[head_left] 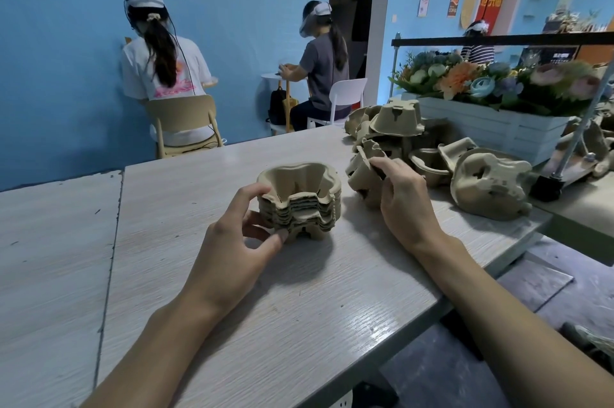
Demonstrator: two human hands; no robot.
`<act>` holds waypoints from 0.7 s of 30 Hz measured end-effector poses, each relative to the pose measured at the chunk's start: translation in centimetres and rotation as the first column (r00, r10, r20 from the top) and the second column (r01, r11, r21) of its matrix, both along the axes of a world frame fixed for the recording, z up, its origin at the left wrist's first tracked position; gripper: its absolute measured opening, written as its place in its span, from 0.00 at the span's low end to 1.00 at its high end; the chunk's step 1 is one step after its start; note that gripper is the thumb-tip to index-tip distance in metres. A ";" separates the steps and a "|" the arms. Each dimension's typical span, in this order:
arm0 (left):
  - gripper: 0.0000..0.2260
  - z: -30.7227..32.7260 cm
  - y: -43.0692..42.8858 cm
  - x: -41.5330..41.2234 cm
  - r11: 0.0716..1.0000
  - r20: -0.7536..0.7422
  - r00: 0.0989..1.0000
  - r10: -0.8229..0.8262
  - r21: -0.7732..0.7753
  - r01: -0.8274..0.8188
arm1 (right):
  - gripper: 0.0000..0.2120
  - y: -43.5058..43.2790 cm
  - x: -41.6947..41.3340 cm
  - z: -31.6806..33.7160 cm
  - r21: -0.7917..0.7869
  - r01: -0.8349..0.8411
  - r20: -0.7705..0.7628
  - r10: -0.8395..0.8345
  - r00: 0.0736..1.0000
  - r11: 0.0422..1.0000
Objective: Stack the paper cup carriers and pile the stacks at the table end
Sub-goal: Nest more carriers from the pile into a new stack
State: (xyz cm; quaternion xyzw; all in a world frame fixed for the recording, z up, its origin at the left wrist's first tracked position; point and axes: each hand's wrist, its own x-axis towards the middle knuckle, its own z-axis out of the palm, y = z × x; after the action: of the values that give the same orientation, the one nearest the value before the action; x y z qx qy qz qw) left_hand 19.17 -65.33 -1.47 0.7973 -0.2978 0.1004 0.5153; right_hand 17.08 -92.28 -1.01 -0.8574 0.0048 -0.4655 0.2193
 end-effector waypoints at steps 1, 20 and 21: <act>0.25 0.0 0.0 0.0 1.000 -0.001 1.000 0.001 0.000 -0.001 | 0.20 -0.1 0.0 0.0 0.000 0.010 0.013 -0.010 1.000 1.000; 0.25 0.1 -0.1 -0.1 1.000 0.001 1.000 0.004 -0.008 -0.004 | 0.15 0.0 -0.4 0.6 -0.034 0.100 0.250 -0.089 0.964 0.994; 0.25 0.1 -0.1 -0.2 1.000 0.002 1.000 0.004 -0.007 -0.004 | 0.15 0.1 -0.5 0.6 -0.026 0.089 0.256 -0.079 0.964 0.996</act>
State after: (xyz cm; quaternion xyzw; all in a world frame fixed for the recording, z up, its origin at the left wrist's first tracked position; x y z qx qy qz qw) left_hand 18.98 -65.39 -1.32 0.7959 -0.2966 0.1031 0.5175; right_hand 16.60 -92.13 -0.38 -0.7937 0.0043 -0.5805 0.1819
